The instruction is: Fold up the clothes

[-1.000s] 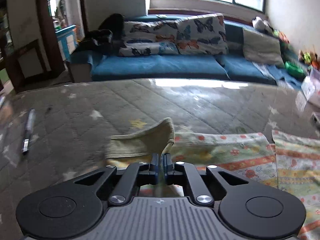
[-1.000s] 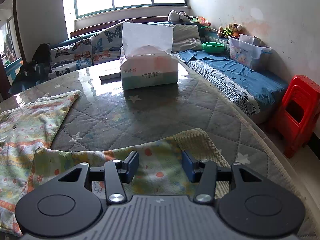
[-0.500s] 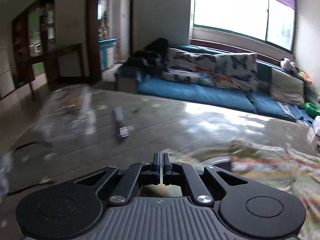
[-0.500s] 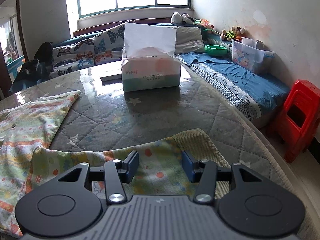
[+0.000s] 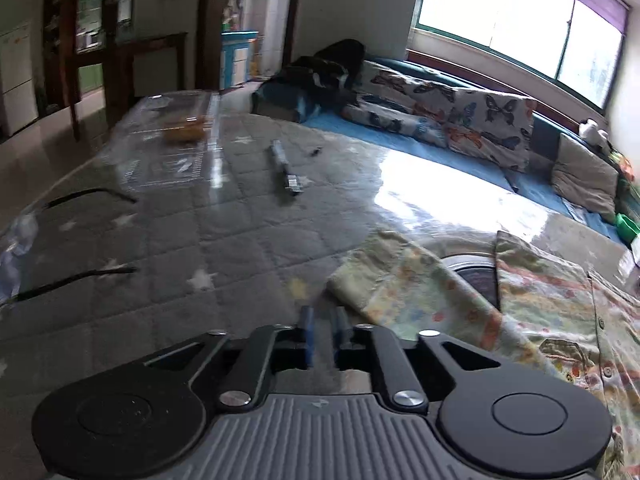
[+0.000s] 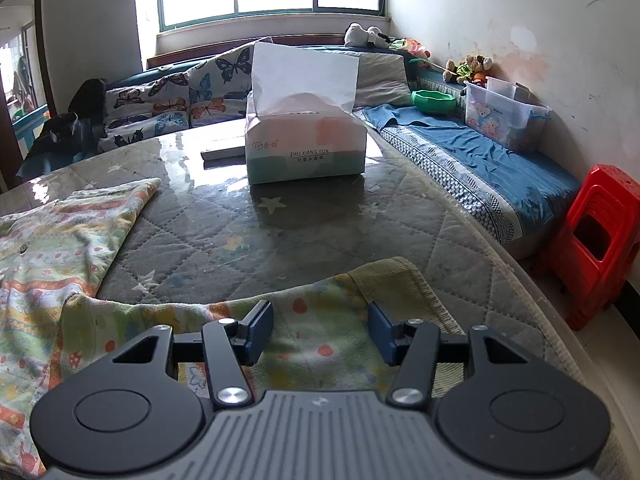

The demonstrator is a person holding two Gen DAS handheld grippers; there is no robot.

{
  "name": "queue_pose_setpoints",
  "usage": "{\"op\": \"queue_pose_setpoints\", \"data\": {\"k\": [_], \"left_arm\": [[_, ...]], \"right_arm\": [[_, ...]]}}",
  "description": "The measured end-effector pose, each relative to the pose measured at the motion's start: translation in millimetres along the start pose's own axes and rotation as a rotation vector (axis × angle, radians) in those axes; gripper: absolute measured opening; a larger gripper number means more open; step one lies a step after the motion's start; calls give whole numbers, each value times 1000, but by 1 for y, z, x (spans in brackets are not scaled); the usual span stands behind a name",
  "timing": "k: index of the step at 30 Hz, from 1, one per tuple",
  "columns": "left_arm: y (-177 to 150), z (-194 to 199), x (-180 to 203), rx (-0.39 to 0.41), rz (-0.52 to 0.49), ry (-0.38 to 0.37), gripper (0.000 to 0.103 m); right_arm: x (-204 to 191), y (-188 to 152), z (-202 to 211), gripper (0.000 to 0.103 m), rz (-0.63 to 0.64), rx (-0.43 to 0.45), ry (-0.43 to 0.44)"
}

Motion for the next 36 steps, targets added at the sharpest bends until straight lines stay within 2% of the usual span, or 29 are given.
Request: {"op": "queue_pose_setpoints", "data": {"k": [1,2,8,11,13,14,15,18,29,36], "left_arm": [[0,-5,4,1,-5,1,38],[1,-10,8,1,-10,3,48],[7,-40,22,1,-29,31,48],[8,-52,26,-3,-43,48,45],[8,-55,30,2,-60,47,30],[7,-55,30,1,-59,32,12],[7,-54,30,1,-56,20,11],[7,-46,24,13,-36,39,9],[-12,39,-40,85,35,122,9],[-36,59,-57,63,21,160,9]], "right_arm": [[0,0,0,54,1,0,-1],[-1,0,0,54,2,-1,-1],[-1,1,-1,55,5,-3,-2],[-1,1,-1,56,6,-2,-2],[-1,0,-1,56,7,-1,-2],[-1,0,-1,57,7,-1,-2],[-1,0,-1,57,7,-1,-1],[-1,0,-2,57,8,0,1],[-1,0,-2,58,21,-2,11],[-4,1,-2,59,50,-11,26]]}}
Point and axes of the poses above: each gripper's, at about its wrist camera, not at the fingertips, and z roughly against the way its jaws point, x to its right, y to its top, the point moved 1 cm from there along -z, roughly the way its jaws point, and after that the axes turned 1 degree about -z, right-handed, at the moved point
